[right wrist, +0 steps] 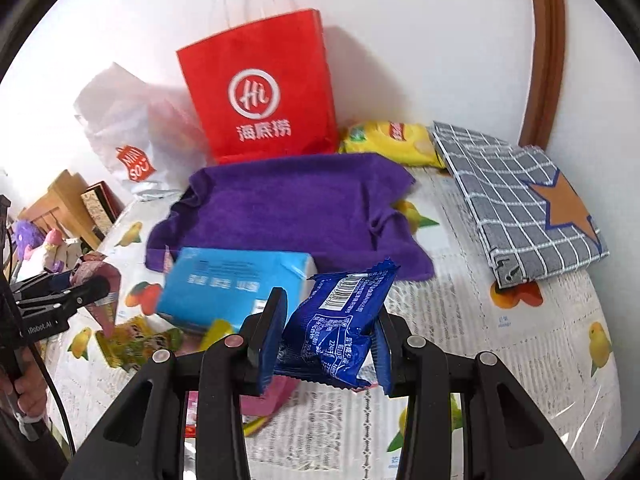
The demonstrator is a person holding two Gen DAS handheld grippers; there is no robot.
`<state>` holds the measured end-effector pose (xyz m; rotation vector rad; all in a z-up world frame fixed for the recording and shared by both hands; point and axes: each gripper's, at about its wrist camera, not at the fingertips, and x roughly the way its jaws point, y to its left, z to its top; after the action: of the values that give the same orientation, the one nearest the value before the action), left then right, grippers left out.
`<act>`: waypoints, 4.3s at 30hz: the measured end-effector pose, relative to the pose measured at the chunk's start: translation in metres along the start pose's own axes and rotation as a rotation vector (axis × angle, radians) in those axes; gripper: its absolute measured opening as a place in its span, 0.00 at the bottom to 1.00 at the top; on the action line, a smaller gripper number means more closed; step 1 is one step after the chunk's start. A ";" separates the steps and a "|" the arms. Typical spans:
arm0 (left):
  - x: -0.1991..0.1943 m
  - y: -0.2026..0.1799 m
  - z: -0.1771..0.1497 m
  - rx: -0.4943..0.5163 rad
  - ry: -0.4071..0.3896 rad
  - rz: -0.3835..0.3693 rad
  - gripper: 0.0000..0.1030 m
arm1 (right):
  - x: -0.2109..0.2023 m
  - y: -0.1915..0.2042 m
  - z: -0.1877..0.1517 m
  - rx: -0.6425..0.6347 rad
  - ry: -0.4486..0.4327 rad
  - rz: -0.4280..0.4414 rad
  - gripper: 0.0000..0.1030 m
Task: Organize snacks
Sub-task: 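Carry the blue packet and panda-print bag in both tools over the purple towel, then open the right tool onto the towel while the left tool releases the panda bag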
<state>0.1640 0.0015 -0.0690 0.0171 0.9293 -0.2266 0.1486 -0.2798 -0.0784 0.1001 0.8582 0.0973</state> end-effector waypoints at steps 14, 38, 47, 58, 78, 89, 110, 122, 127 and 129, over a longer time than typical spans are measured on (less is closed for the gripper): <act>-0.019 -0.030 0.048 0.050 -0.091 -0.022 0.57 | 0.000 0.022 0.054 -0.066 -0.068 0.020 0.38; 0.059 -0.013 0.151 0.042 -0.091 -0.004 0.57 | 0.094 0.008 0.156 -0.041 -0.085 0.027 0.38; 0.116 -0.003 0.161 0.026 -0.027 -0.013 0.57 | 0.144 0.001 0.154 -0.091 0.009 0.028 0.38; 0.151 0.015 0.157 -0.016 0.061 0.018 0.57 | 0.184 -0.012 0.141 -0.111 0.113 0.024 0.38; 0.180 0.017 0.156 -0.011 0.171 0.064 0.59 | 0.228 0.002 0.122 -0.157 0.246 0.007 0.38; 0.187 0.011 0.151 0.004 0.206 0.059 0.59 | 0.244 0.012 0.116 -0.189 0.317 -0.029 0.49; 0.205 -0.004 0.149 0.023 0.264 0.041 0.66 | 0.188 0.008 0.139 -0.166 0.153 0.031 0.84; 0.175 0.001 0.157 -0.011 0.170 0.025 0.76 | 0.169 0.001 0.147 -0.069 0.072 0.009 0.85; 0.158 0.001 0.161 -0.002 0.140 0.032 0.76 | 0.150 0.006 0.149 -0.056 0.073 0.091 0.85; 0.147 0.002 0.162 -0.001 0.110 0.030 0.76 | 0.134 0.005 0.148 -0.035 0.031 0.081 0.85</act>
<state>0.3771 -0.0419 -0.0890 0.0425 1.0384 -0.1992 0.3476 -0.2648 -0.0817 0.1007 0.8834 0.1896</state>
